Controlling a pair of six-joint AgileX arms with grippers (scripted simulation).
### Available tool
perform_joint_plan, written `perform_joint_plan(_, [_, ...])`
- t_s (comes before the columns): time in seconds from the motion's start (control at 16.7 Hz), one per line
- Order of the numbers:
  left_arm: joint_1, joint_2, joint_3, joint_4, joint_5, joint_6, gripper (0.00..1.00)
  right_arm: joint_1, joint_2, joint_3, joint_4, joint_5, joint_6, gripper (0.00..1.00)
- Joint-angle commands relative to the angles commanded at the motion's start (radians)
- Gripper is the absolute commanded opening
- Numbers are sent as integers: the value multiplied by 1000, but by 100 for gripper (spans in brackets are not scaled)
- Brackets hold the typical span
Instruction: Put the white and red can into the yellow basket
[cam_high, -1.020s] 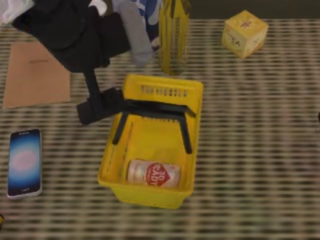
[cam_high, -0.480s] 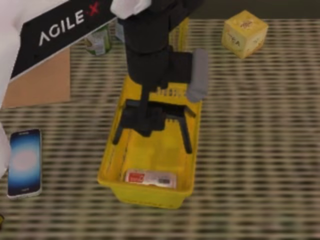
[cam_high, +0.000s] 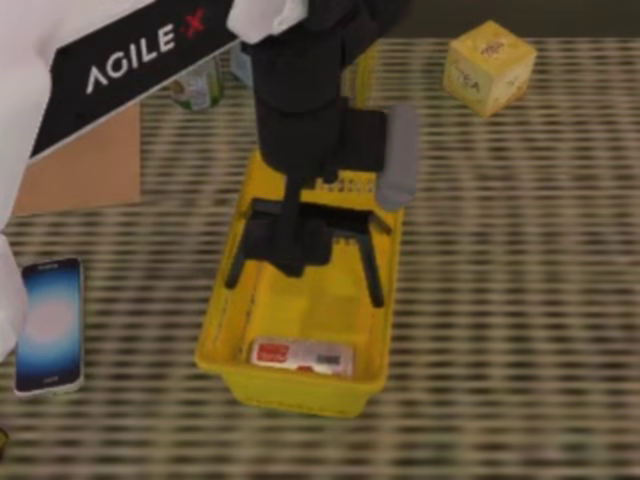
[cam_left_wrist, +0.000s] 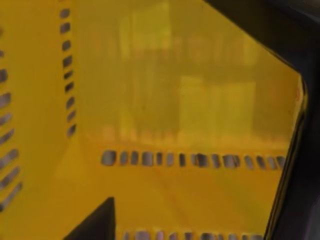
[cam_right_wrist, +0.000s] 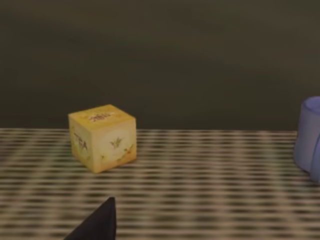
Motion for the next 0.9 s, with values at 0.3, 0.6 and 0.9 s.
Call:
perform_joint_plan(0.3, [-2,-7,-75,68,0,0,100,0,0,0,0,0,0,100])
perform_joint_plan(0.6, [-2,-7,-75,68,0,0,85,0,0,0,0,0,0,100])
perform_joint_plan(0.9, [-2,-7,-75,68,0,0,47,0,0,0,0,0,0,100])
